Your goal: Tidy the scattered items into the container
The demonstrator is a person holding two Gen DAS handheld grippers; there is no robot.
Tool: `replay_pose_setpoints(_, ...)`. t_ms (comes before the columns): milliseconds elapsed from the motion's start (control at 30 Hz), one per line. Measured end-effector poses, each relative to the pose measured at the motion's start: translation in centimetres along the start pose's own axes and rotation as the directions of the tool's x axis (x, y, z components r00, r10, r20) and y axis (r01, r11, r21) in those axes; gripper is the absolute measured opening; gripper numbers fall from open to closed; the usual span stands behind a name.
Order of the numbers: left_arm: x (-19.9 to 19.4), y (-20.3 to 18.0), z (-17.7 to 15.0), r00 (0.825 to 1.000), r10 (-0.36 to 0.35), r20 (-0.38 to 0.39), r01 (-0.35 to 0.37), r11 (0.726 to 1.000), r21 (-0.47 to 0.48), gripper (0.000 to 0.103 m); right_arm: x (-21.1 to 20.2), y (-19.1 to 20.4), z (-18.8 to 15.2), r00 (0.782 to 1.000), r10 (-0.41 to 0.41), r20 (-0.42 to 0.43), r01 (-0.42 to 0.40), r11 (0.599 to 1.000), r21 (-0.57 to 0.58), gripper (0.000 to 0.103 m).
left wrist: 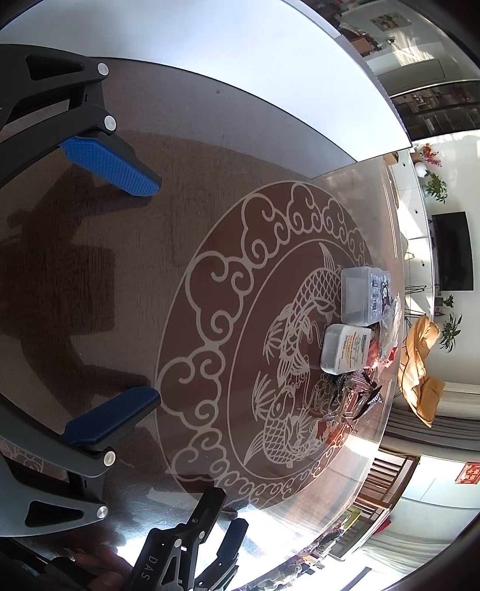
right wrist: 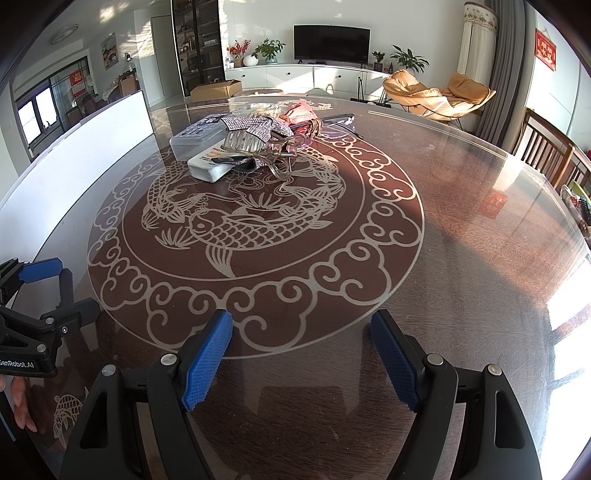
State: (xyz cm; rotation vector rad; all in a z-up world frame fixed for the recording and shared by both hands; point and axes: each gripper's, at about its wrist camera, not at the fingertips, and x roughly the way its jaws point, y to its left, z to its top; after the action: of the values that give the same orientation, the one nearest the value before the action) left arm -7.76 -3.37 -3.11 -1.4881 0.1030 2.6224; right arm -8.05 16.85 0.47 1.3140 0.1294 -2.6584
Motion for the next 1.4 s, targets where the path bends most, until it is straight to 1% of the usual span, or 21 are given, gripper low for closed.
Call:
replay_pose_setpoints(133, 0.0, 0.5, 0.2, 0.998, -0.011, -0.066, 0.013, 1.0, 0.025, 0.103, 0.0, 0.0, 0.0, 1.0, 0.0, 0.0, 0.0, 1.0, 0.0, 0.078)
replay_pose_setpoints(233, 0.0, 1.1, 0.1, 0.995, -0.005, -0.097, 0.006, 1.0, 0.013, 0.103, 0.0, 0.0, 0.0, 1.0, 0.0, 0.0, 0.0, 1.0, 0.0, 0.078)
replay_pose_setpoints(300, -0.3, 2.1, -0.1, 0.997, -0.014, -0.08, 0.011, 0.999, -0.038, 0.103, 0.0, 0.0, 0.0, 1.0, 0.0, 0.0, 0.0, 1.0, 0.0, 0.078)
replay_pose_setpoints(433, -0.8, 4.5, 0.1, 0.995, -0.09, -0.039, 0.082, 0.981, -0.177, 0.103, 0.0, 0.1, 0.0, 1.0, -0.005, 0.001, 0.005, 1.0, -0.004, 0.078)
replay_pose_setpoints(500, -0.8, 4.8, 0.2, 0.996, -0.088, -0.035, 0.079, 0.979, -0.189, 0.103, 0.2, 0.3, 0.3, 1.0, 0.014, -0.01, -0.014, 1.0, -0.005, 0.079)
replay_pose_setpoints(533, -0.7, 4.7, 0.2, 0.997, -0.072, -0.038, 0.064, 0.981, -0.184, 0.103, 0.3, 0.4, 0.8, 0.999, 0.045, -0.017, -0.045, 0.999, 0.001, 0.079)
replay_pose_setpoints(600, -0.5, 4.3, 0.3, 0.998, -0.04, -0.043, 0.032, 0.986, -0.162, 0.103, 0.6, 0.3, 2.5, 0.991, 0.132, -0.005, -0.132, 0.99, 0.05, 0.079)
replay_pose_setpoints(633, -0.3, 4.1, 0.4, 0.999, -0.024, -0.044, 0.017, 0.988, -0.15, 0.103, 0.5, 0.3, 3.7, 0.988, 0.153, 0.024, -0.155, 0.985, 0.075, 0.079)
replay_pose_setpoints(733, 0.1, 3.5, 0.5, 0.999, 0.02, -0.047, -0.025, 0.993, -0.113, 0.103, 0.1, 0.9, 8.4, 0.977, 0.167, 0.132, -0.18, 0.98, 0.09, 0.079)
replay_pose_setpoints(767, 0.2, 3.3, 0.5, 0.998, 0.032, -0.047, -0.037, 0.994, -0.103, 0.103, 0.4, 1.4, 10.1, 0.974, 0.172, 0.148, -0.185, 0.98, 0.074, 0.079)
replay_pose_setpoints(833, 0.3, 3.1, 0.6, 0.998, 0.05, -0.045, -0.054, 0.995, -0.089, 0.103, 2.1, 2.7, 13.0, 0.978, 0.171, 0.122, -0.175, 0.984, 0.024, 0.079)
replay_pose_setpoints(900, 0.4, 3.2, 0.6, 0.998, 0.05, -0.042, -0.054, 0.995, -0.089, 0.103, 4.4, 3.7, 14.6, 0.991, 0.119, 0.068, -0.119, 0.993, -0.015, 0.079)
replay_pose_setpoints(967, 0.3, 3.3, 0.7, 0.998, 0.048, -0.043, -0.052, 0.995, -0.089, 0.103, 6.4, 4.2, 15.2, 0.998, 0.055, 0.025, -0.054, 0.998, -0.035, 0.079)
replay_pose_setpoints(1033, 0.3, 3.3, 0.7, 0.998, 0.049, -0.043, -0.053, 0.995, -0.087, 0.103, 7.9, 4.0, 15.4, 1.0, 0.024, -0.005, -0.024, 0.999, -0.034, 0.079)
replay_pose_setpoints(1067, 0.3, 3.2, 0.7, 0.998, 0.05, -0.041, -0.054, 0.995, -0.086, 0.103, 8.3, 3.7, 15.4, 1.0, 0.02, -0.007, -0.02, 0.999, -0.028, 0.076)
replay_pose_setpoints(1133, 0.4, 3.3, 0.8, 0.998, 0.05, -0.033, -0.053, 0.995, -0.085, 0.103, 8.5, 2.8, 15.4, 0.998, 0.066, -0.001, -0.066, 0.998, -0.001, 0.072)
replay_pose_setpoints(1267, 0.3, 3.2, 0.7, 0.999, 0.045, -0.02, -0.046, 0.996, -0.078, 0.103, 7.3, 1.4, 13.8, 0.994, 0.11, 0.024, -0.11, 0.994, 0.0, 0.071)
replay_pose_setpoints(1300, 0.2, 3.2, 0.7, 0.999, 0.028, -0.016, -0.029, 0.997, -0.071, 0.103, 6.6, 1.2, 13.0, 0.993, 0.113, 0.033, -0.113, 0.993, -0.016, 0.067)
replay_pose_setpoints(1333, 0.2, 3.2, 0.8, 1.0, -0.002, -0.005, 0.001, 0.998, -0.066, 0.103, 5.6, 0.9, 12.2, 0.992, 0.118, 0.044, -0.116, 0.993, -0.036, 0.058)
replay_pose_setpoints(1367, 0.2, 3.1, 1.1, 0.999, -0.04, 0.015, 0.041, 0.997, -0.068, 0.103, 4.6, 0.6, 11.2, 0.992, 0.116, 0.051, -0.113, 0.992, -0.056, 0.041)
replay_pose_setpoints(1400, 0.4, 3.0, 1.6, 0.996, -0.078, 0.035, 0.08, 0.994, -0.071, 0.103, 3.5, 0.2, 10.1, 0.992, 0.114, 0.057, -0.109, 0.991, -0.072, 0.041)
